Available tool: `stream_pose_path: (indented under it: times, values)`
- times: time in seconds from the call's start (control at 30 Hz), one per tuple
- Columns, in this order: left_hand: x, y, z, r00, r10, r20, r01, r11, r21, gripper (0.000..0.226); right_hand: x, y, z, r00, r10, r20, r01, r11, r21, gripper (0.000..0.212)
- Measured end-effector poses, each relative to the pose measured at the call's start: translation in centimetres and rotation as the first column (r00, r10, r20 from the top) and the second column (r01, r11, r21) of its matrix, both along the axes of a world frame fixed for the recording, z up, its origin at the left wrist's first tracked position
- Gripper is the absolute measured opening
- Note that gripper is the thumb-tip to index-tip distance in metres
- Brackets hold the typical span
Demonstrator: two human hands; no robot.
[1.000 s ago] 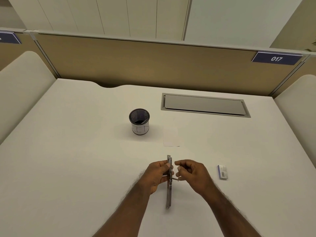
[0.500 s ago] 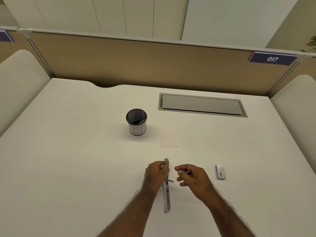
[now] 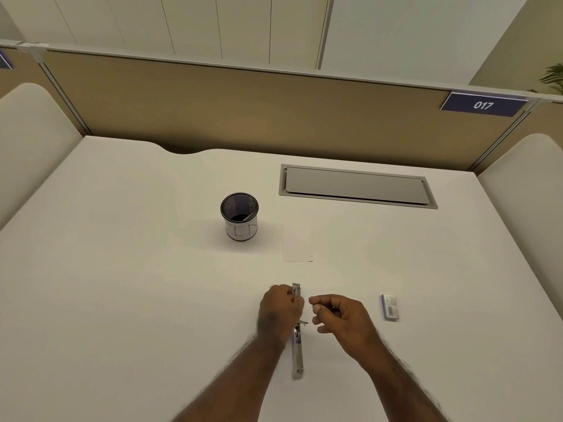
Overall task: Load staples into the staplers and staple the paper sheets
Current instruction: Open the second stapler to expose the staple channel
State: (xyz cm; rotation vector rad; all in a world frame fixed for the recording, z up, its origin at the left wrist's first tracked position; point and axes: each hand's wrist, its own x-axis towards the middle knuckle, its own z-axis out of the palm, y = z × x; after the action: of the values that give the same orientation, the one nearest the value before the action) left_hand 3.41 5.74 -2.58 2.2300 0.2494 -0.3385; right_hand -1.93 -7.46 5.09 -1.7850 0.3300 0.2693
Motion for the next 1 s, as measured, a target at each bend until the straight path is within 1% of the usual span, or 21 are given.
stream_pose_path:
  times: [0.2,0.33,0.47,0.53,0.63,0.7,0.77,0.87,1.0]
  values:
    - [0.0,-0.5,-0.3,1.0,-0.001,0.026,-0.001,0.998,0.06,0.018,0.3,0.1,0.0,1.0,-0.016,-0.004,0.016,1.0,0.009,0.018]
    - [-0.1,-0.3,0.0,0.999,0.017,0.039,-0.018,0.999,0.035,0.026,0.4,0.0,0.2,1.0,-0.029,-0.002,0.029,0.999,0.015,0.017]
    - [-0.1,0.7,-0.2,0.993,0.011,0.121,-0.015,0.999,0.032,0.029,0.6,0.1,0.2,0.999,-0.045,-0.01,0.045,0.998,0.036,0.017]
    - [-0.1,1.7,-0.5,0.979,-0.031,0.201,0.013,0.996,0.093,0.029,0.9,0.3,0.2,0.999,-0.041,-0.01,0.041,0.998,0.037,0.018]
    - [0.1,3.5,-1.0,0.931,-0.138,0.338,0.026,0.948,0.316,0.03,1.4,0.9,0.1,0.998,-0.056,-0.001,0.056,0.997,0.052,0.018]
    - [0.3,4.8,-1.1,0.906,-0.171,0.387,-0.011,0.905,0.425,0.034,2.0,1.5,0.1,0.997,-0.074,0.006,0.074,0.995,0.065,0.015]
    - [0.7,5.8,-1.4,0.898,-0.186,0.4,-0.039,0.869,0.493,0.041,2.8,2.1,0.2,0.997,-0.08,0.02,0.079,0.995,0.064,0.013]
    - [1.5,7.5,-1.7,0.901,-0.241,0.361,-0.009,0.822,0.57,0.052,4.5,3.4,0.4,0.997,-0.052,0.057,0.049,0.997,0.053,0.011]
    - [2.4,9.2,-2.2,0.913,-0.298,0.278,0.065,0.78,0.623,0.061,7.6,5.7,0.5,0.99,0.017,0.143,-0.009,0.999,-0.051,0.01]
